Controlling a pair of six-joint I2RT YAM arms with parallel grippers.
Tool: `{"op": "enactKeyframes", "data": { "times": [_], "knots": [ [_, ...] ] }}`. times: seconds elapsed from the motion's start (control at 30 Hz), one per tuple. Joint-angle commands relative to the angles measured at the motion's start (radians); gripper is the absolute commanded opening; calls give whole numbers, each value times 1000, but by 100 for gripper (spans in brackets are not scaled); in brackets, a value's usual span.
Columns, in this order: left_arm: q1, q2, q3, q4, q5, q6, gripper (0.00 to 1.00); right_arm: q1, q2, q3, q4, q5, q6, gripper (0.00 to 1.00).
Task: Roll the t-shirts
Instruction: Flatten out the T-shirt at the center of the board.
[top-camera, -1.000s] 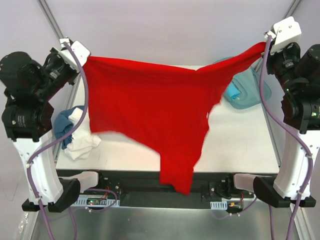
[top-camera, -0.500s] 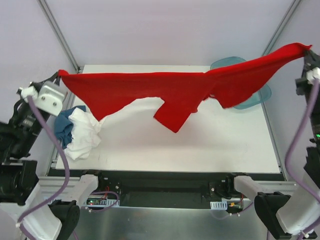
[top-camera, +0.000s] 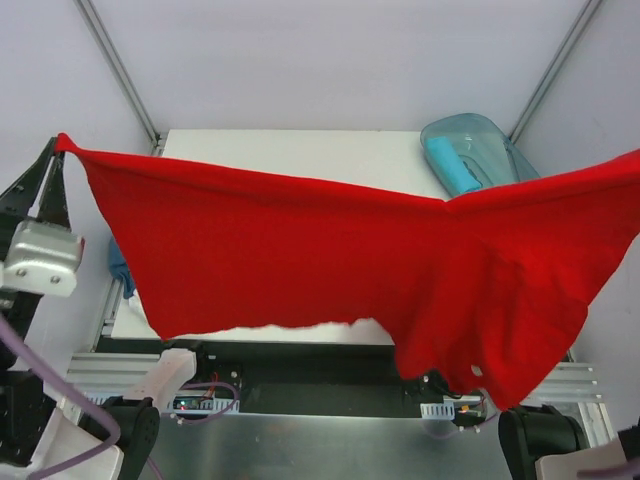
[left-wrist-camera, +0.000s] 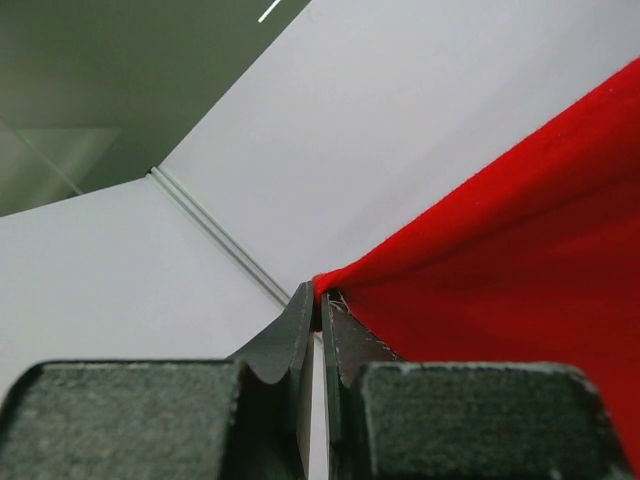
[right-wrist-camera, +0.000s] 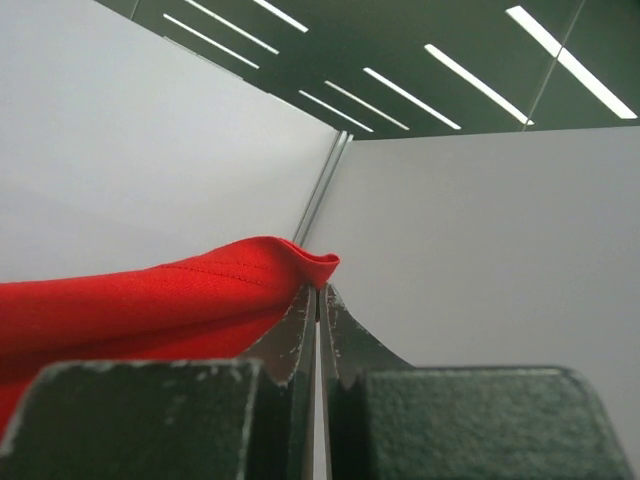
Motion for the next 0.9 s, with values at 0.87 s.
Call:
{"op": "enactKeyframes", "data": {
  "times": [0.87],
  "knots": [
    [-16,1003,-579,114,28,115,0,118,1154,-427,352,-163,-27,1]
  ]
}}
